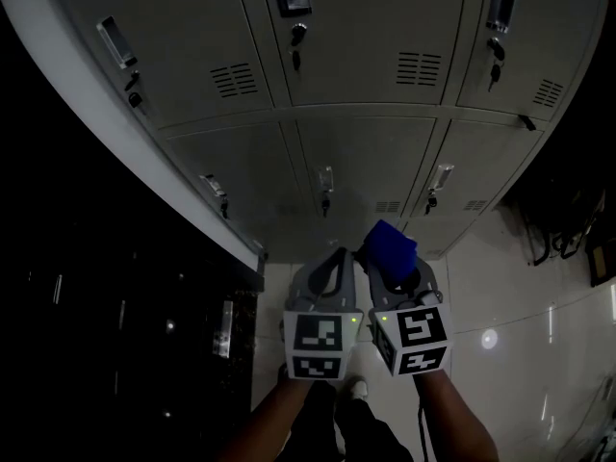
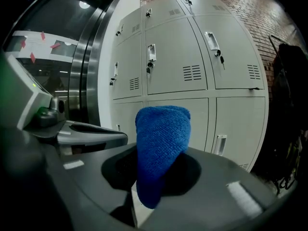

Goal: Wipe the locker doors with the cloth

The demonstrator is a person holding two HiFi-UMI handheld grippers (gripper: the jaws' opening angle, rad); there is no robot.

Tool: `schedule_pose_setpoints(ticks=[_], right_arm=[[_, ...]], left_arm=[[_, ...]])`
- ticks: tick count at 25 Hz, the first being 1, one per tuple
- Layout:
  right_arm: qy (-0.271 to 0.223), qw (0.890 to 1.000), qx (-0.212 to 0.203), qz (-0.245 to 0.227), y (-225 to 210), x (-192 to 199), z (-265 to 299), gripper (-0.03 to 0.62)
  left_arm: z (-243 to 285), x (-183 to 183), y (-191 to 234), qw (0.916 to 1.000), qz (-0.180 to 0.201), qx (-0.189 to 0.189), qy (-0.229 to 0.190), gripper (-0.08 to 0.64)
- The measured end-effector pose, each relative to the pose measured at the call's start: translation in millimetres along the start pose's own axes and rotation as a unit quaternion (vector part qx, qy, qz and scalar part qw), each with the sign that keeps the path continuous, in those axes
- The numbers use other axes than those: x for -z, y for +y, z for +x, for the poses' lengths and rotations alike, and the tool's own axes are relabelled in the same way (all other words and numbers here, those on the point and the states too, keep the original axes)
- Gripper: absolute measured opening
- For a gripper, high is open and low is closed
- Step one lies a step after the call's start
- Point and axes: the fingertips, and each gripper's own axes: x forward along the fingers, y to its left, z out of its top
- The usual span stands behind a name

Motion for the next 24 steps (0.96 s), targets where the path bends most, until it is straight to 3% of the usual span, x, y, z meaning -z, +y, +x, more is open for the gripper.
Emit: schedule_pose_setpoints(ticks=[9,24], right_arm=[[-0.008,1.000,0.003,-0.004,18,-20,-30,0.078],[-0.022,1.000,0.016,0.000,7,-34,-50,0.080]], left_arm=[[-39,-6,-12,0.9998,-0.020,-0.007,0.003,-0.005],[-42,-27,-32,0.9999,-0.007,0.008,0.002,-0.005]])
